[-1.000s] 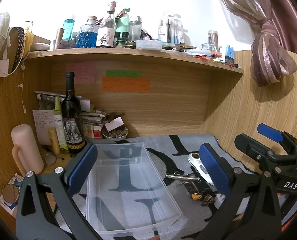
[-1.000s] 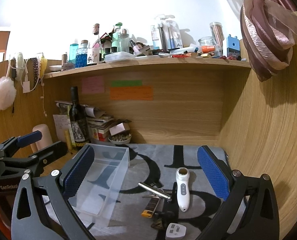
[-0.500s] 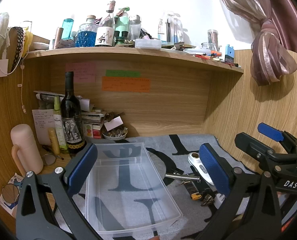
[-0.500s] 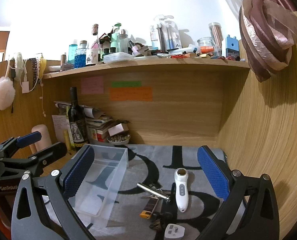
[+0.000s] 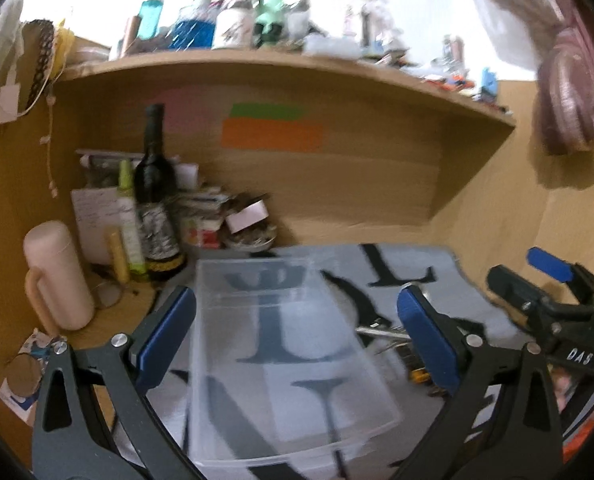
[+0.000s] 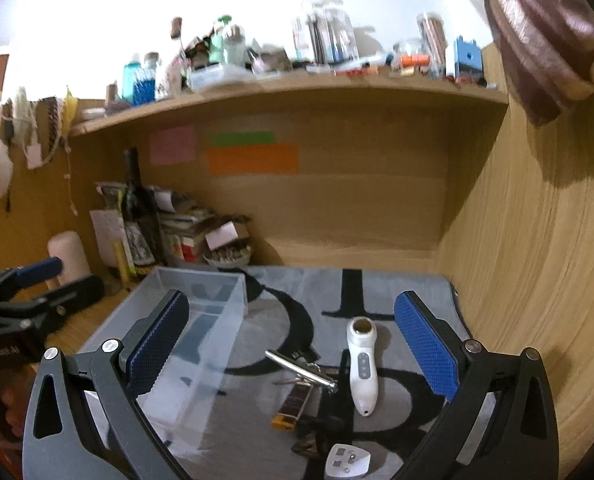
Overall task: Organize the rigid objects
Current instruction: 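Grasp the clear plastic box wall with the left gripper while the right gripper grasps the white facial device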
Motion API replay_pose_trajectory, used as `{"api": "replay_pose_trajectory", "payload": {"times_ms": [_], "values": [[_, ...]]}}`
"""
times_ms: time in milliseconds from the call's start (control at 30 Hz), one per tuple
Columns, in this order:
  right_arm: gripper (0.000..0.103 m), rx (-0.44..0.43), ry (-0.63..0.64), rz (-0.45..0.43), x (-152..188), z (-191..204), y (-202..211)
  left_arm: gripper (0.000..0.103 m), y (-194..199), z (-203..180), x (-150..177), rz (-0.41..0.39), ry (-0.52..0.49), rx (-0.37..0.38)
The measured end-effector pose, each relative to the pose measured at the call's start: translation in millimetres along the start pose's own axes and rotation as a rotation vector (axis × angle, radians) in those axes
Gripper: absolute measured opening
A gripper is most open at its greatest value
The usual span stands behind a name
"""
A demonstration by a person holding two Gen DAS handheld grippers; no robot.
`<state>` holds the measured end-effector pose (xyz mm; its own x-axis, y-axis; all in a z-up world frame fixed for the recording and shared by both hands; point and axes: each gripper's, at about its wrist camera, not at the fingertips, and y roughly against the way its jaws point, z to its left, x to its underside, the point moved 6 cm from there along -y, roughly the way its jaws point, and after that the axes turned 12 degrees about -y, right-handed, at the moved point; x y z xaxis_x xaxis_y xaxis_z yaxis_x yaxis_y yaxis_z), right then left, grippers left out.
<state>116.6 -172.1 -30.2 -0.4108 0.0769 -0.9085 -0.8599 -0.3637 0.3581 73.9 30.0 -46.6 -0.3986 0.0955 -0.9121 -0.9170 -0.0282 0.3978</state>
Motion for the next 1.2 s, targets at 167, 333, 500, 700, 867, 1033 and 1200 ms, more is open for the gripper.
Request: {"api": "replay_pose_trajectory", "payload": {"times_ms": [167,333,500,700,867,1033,1200], "values": [[0.102,0.044,-0.014,0.086,12,-16,-29,0.084,-27,41,24,0.127,0.066,-0.050],[0.086,0.082,-0.020,0.184,26,-33,-54,0.065,-58,74,51,0.261,0.123,-0.036],[0.071,0.098,-0.061,0.284,37,-52,-79,0.049,-85,89,74,0.374,0.153,-0.004],[0.066,0.154,-0.051,0.343,45,-71,-104,0.033,-104,88,85,0.435,0.135,0.029],[0.064,0.190,-0.082,0.389,45,-88,-130,0.019,-111,81,88,0.448,0.148,0.071],[0.063,0.199,-0.112,0.481,55,-99,-158,0.012,-118,76,84,0.450,0.113,0.064],[0.049,0.199,-0.096,0.575,68,-102,-180,0.010,-122,74,83,0.443,0.086,0.044]]}}
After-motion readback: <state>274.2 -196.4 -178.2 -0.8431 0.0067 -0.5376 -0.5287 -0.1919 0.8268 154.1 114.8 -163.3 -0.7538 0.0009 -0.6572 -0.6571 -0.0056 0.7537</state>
